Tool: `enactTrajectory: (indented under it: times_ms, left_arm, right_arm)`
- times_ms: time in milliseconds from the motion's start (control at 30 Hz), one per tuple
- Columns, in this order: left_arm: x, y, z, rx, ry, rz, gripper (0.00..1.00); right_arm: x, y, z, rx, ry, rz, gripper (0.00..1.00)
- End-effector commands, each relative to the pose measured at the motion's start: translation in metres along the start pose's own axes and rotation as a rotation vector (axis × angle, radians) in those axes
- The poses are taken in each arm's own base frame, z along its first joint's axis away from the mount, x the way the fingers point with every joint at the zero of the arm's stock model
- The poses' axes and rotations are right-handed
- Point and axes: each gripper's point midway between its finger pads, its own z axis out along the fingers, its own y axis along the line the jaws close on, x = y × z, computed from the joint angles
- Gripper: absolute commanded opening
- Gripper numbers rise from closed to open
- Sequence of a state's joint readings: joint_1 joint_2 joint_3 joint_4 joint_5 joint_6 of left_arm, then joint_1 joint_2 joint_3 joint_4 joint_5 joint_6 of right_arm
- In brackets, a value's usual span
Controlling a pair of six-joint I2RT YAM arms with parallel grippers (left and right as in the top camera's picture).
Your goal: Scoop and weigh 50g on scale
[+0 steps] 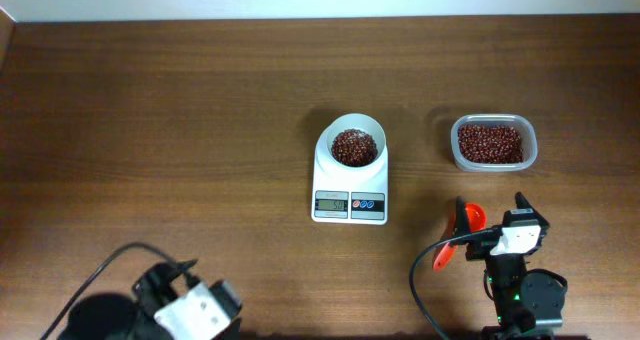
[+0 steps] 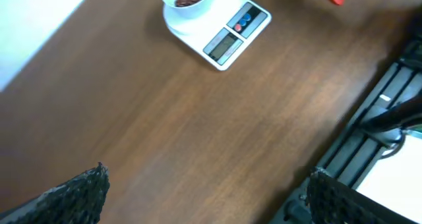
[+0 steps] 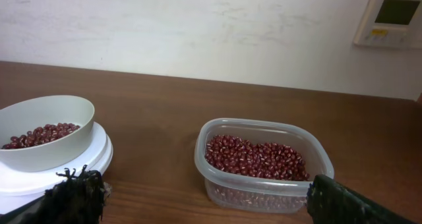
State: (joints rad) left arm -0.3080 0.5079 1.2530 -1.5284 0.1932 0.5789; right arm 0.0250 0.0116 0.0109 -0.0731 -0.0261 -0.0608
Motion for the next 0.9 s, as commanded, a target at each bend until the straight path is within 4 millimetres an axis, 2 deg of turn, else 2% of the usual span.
enactTrajectory:
  times_ms: [0,67,233,400,600,867]
  left_arm:
    - [0.013,-0.003,-0.011,-0.066,-0.028,-0.004,0.99]
    - [0.018,-0.005,-0.011,-0.077,-0.033,-0.008,0.99]
    - [0.025,0.005,-0.012,-0.186,0.011,-0.103,0.99]
    - [0.027,-0.002,-0.018,-0.222,-0.003,-0.086,0.99]
    - [0.035,-0.021,-0.042,-0.340,-0.142,-0.034,0.99]
    - [0.043,-0.038,-0.058,-0.426,-0.244,0.005,0.99]
  right_arm:
    - [0.002,-0.002,0.000,0.007,0.004,-0.006,0.99]
    - [0.002,-0.002,0.000,0.007,0.004,-0.006,0.99]
    - [0.002,-0.002,0.000,0.007,0.004,-0.006,0.99]
    - [0.002,-0.002,0.000,0.007,0.004,-0.006,0.99]
    - [0.002,-0.002,0.000,0.007,0.003,-0.006,0.99]
    - [0.002,-0.002,0.000,0.007,0.003,-0.006,0.99]
